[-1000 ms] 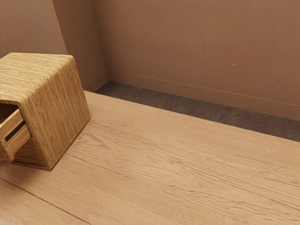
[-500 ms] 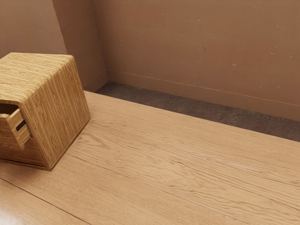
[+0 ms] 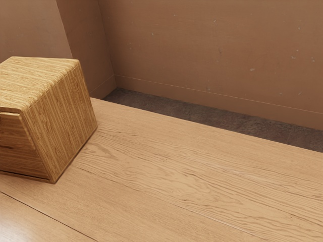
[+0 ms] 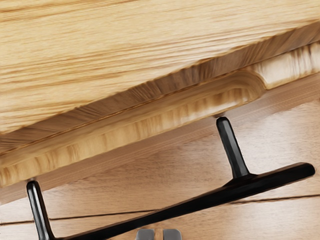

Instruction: Push the drawer handle with one arm to close the drawer

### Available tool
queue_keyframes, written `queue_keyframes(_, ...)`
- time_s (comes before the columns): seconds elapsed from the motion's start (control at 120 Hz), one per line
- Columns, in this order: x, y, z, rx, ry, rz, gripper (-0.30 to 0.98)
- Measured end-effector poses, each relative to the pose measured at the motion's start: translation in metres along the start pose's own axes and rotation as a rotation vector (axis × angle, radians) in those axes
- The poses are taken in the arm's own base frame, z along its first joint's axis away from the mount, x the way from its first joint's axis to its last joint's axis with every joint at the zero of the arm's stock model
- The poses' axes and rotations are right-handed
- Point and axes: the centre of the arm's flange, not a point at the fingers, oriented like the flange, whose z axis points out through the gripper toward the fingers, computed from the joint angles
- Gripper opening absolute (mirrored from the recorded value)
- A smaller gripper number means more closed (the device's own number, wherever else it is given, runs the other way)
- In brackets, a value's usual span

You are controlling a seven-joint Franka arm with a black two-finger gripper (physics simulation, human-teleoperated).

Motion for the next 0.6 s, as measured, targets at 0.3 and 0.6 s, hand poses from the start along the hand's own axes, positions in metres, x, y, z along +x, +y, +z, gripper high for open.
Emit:
queue_keyframes(0.3,0.003,0.005,-0.007,-0.003,0.028,0.003,-0.10)
queue_keyframes(0.6,-0.024,0.045,-0.103,0.027,0.068,-0.010,0.28)
